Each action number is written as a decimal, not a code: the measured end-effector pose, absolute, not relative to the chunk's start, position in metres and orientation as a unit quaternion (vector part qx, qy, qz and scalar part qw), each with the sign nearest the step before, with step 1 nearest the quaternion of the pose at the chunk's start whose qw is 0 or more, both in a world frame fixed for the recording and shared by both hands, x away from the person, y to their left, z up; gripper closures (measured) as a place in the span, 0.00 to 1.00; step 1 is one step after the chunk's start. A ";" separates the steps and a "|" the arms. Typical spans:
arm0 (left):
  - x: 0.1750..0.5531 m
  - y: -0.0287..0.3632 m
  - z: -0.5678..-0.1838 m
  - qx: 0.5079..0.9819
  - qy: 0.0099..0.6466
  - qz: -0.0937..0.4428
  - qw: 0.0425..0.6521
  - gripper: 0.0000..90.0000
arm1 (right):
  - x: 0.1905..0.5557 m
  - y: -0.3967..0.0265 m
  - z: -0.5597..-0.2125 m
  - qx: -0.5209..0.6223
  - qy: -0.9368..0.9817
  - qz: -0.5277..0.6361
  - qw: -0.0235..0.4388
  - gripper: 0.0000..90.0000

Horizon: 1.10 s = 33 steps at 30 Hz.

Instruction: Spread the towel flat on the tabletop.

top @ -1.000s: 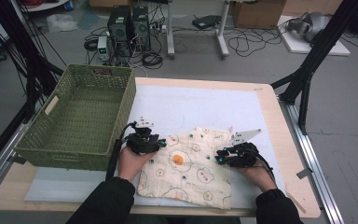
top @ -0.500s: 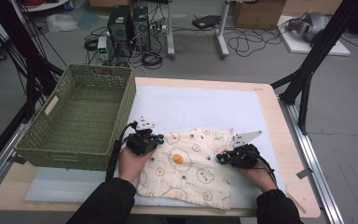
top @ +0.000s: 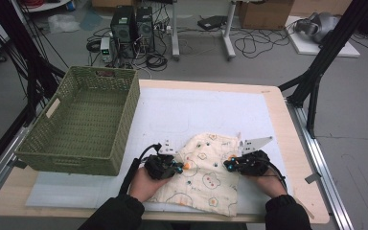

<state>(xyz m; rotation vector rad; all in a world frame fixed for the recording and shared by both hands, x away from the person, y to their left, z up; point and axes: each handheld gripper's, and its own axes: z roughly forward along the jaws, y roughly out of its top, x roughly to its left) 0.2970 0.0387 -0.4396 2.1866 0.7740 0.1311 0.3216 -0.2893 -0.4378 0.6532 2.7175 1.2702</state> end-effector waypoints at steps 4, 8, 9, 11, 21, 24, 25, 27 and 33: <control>0.299 0.041 -0.439 0.860 0.313 0.030 0.403 0.94 | 0.321 -0.284 -0.436 0.211 0.883 0.418 0.040 0.86; 0.300 0.042 -0.439 0.858 0.315 0.020 0.406 0.87 | 0.321 -0.284 -0.445 0.223 0.890 0.396 0.033 0.87; 0.301 0.042 -0.438 0.856 0.316 0.017 0.408 0.86 | 0.321 -0.285 -0.445 0.222 0.890 0.397 0.031 0.89; 0.301 0.043 -0.438 0.854 0.318 0.015 0.412 0.84 | 0.319 -0.285 -0.444 0.218 0.893 0.393 0.032 0.92; 0.310 0.056 -0.430 0.837 0.340 0.013 0.429 0.84 | 0.317 -0.285 -0.444 0.221 0.891 0.395 0.034 0.91; 0.311 0.054 -0.433 0.842 0.341 0.019 0.418 0.90 | 0.317 -0.284 -0.443 0.227 0.885 0.407 0.024 0.83; 0.312 0.052 -0.434 0.845 0.339 0.020 0.412 0.95 | 0.317 -0.282 -0.441 0.222 0.881 0.416 0.024 0.82; 0.312 0.050 -0.437 0.850 0.336 0.017 0.406 0.97 | 0.314 -0.273 -0.436 0.212 0.879 0.426 0.027 0.78; 0.306 0.042 -0.436 0.854 0.318 -0.011 0.411 0.97 | 0.312 -0.245 -0.439 0.178 0.891 0.417 0.023 0.72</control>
